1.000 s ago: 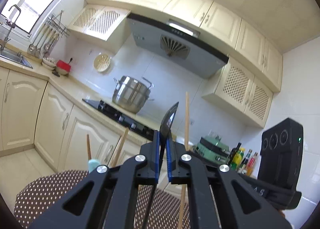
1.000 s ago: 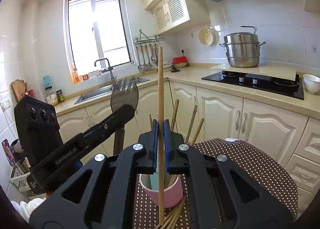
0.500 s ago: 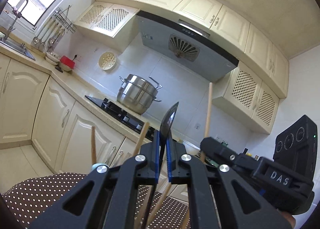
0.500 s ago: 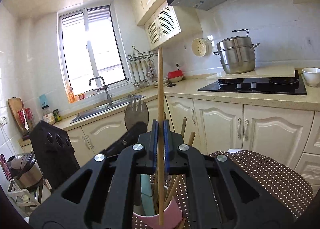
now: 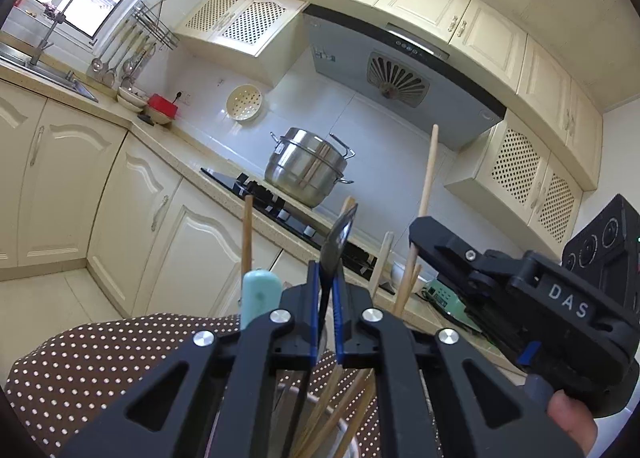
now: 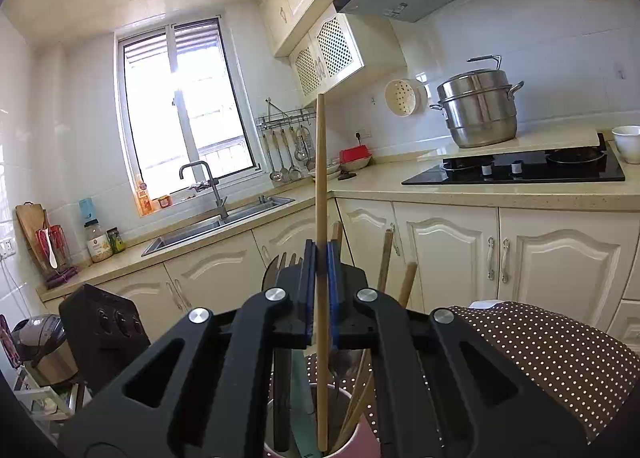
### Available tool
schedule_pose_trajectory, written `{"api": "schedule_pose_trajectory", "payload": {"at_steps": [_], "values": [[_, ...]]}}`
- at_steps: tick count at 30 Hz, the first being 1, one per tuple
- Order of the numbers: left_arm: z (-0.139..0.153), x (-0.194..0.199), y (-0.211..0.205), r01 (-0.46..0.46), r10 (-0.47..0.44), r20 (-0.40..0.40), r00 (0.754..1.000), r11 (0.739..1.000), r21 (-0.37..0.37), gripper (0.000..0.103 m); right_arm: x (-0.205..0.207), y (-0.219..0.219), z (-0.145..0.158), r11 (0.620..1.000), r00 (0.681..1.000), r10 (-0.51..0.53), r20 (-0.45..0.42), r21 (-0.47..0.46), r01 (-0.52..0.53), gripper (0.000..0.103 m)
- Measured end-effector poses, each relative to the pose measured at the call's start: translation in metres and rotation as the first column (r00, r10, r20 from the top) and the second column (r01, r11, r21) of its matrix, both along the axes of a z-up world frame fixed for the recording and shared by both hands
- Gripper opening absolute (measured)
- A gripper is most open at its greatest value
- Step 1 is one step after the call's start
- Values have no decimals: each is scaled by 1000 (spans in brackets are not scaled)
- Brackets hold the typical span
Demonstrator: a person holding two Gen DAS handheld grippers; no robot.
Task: Organize utensils
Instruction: 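Lift the black spoon and chopstick and carry both over the pink cup, then lower the spoon and chopstick into the pink cup and open both tools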
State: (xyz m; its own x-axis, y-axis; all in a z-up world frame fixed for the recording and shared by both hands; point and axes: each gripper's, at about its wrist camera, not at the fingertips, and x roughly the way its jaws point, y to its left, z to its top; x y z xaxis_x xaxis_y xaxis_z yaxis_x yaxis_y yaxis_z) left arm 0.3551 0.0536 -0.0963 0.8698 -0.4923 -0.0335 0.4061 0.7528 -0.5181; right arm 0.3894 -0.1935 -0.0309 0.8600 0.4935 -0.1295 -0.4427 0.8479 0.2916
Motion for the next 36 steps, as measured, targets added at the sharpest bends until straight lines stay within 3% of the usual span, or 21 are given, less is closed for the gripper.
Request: {"api": "schedule_pose_trajectory", "payload": {"at_steps": [5,9,13,16,21,29,36], "values": [[-2,-13,10,-2,3,-45,999,1000,13,7,-4,3,-4,1000,1000,4,-8,-8,-4,6],[1,-28,14,-33,37,-50,998,997,63,32,-16,8,-8,999,1000,4,-1,-40,-4,6],[8,-44,19,-74,80,-54,995,992,102,47,-30,11,-13,997,1000,-8,5,-71,9,6],[16,-61,25,-155,166,-53,985,973,170,59,-39,13,-16,995,1000,-19,7,-95,20,6],[25,-85,36,-273,306,-64,950,912,305,63,-57,21,-22,985,999,-34,26,-166,38,6],[31,-111,56,-335,393,-67,917,851,405,66,-69,26,-33,974,998,-56,-8,-221,53,6],[26,-122,66,-322,408,-109,906,834,448,66,-71,35,-44,964,996,-68,-54,-260,52,6]]}}
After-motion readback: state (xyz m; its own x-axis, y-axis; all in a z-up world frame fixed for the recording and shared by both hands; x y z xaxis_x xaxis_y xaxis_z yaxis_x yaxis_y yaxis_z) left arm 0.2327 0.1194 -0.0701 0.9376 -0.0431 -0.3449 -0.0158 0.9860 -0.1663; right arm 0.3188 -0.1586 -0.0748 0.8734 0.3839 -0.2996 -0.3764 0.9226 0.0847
